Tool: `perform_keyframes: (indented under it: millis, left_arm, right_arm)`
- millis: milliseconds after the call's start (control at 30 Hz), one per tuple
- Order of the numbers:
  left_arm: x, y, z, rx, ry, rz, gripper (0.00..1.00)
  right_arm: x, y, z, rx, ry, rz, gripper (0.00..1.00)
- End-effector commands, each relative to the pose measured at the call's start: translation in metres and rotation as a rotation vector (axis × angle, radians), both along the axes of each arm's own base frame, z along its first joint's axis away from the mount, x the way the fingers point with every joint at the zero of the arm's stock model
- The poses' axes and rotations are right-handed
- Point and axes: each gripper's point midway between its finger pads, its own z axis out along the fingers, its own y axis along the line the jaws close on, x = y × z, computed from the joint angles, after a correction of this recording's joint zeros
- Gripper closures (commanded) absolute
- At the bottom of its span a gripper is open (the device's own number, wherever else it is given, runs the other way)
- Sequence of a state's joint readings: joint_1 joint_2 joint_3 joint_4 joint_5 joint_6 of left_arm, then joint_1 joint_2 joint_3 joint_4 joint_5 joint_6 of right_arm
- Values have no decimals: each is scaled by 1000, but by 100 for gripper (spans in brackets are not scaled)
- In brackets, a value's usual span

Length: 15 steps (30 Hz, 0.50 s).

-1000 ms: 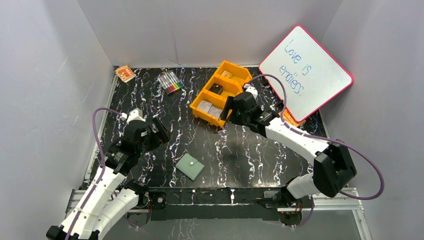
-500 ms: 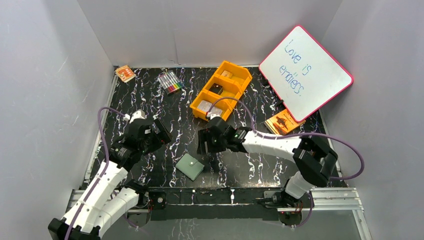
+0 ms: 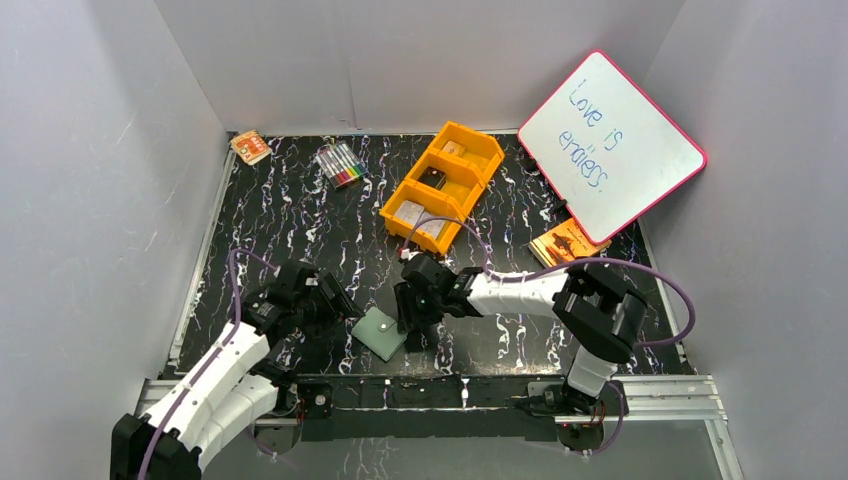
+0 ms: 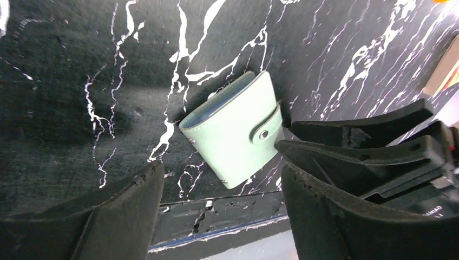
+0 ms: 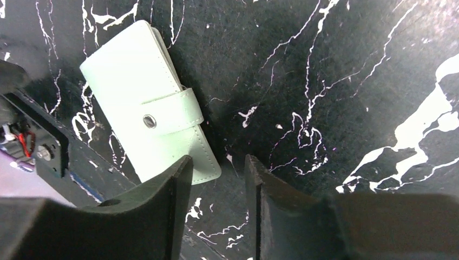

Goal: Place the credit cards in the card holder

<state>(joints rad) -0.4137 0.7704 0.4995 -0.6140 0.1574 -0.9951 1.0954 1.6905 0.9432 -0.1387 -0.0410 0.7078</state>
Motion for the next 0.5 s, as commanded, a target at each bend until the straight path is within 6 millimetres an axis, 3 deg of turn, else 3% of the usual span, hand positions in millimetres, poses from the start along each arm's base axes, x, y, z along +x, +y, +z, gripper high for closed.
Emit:
perform_keyframes:
  millis: [0, 233, 467]
  left_arm:
    - [-10, -19, -7, -97, 81, -53, 25]
    - [-10, -30, -26, -109, 126, -125, 39]
    - [-2, -45, -41, -107, 150, -181, 60]
  right_arm:
    - [-5, 3, -2, 38, 3, -10, 55]
    - [-19, -11, -11, 24, 12, -42, 61]
    - [-26, -30, -11, 11, 0, -88, 61]
